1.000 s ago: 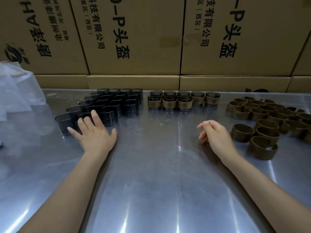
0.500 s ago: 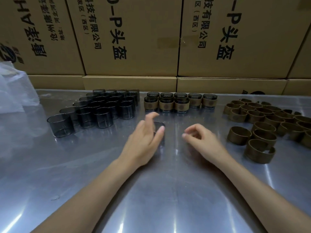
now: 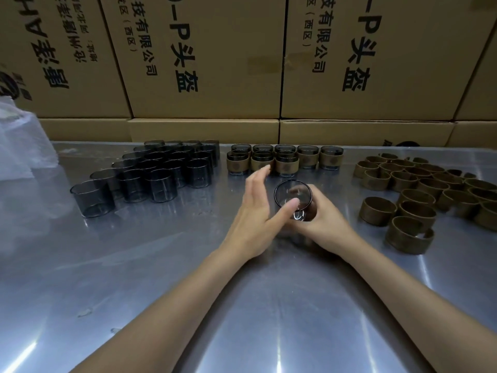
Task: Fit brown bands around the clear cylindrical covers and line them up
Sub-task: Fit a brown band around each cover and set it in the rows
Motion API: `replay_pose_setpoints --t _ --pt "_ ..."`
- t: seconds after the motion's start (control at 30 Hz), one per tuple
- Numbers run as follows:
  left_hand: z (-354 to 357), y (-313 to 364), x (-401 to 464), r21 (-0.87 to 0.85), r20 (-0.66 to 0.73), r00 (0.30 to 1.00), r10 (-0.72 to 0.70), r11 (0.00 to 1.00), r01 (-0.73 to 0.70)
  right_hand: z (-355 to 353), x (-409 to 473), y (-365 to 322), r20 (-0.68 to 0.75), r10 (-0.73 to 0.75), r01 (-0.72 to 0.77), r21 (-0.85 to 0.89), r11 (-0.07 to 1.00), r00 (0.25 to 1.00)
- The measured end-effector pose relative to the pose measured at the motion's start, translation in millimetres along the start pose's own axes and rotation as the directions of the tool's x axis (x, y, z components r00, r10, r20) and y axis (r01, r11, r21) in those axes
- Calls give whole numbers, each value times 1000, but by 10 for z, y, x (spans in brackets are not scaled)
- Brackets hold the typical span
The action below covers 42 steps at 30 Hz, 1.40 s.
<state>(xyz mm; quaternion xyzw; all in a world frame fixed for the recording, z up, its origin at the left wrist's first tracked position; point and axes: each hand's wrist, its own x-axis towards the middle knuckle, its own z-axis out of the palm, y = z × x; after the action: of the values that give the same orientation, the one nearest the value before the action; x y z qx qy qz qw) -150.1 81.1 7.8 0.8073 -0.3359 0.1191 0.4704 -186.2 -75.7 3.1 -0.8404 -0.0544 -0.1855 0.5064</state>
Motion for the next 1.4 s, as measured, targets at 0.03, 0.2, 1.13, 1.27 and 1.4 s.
replay_pose_setpoints --t 0.03,0.2,1.13,1.27,1.4 --pt "0 0 20 -27 49 998 -45 999 46 -1 4 6 -1 -11 11 20 1000 1000" --pt "7 18 43 -125 61 995 -78 988 85 -15 10 -9 -7 -65 65 49 997 998" --pt "17 226 122 -772 185 903 -387 511 377 -34 -7 -77 -86 -44 63 235 970 995" --pt "11 194 95 -763 196 949 -247 569 306 -57 -7 -68 -93 -23 47 263 964 995" --pt "82 212 90 -587 40 966 -256 776 230 -57 -7 -59 -87 -90 108 232 967 992"
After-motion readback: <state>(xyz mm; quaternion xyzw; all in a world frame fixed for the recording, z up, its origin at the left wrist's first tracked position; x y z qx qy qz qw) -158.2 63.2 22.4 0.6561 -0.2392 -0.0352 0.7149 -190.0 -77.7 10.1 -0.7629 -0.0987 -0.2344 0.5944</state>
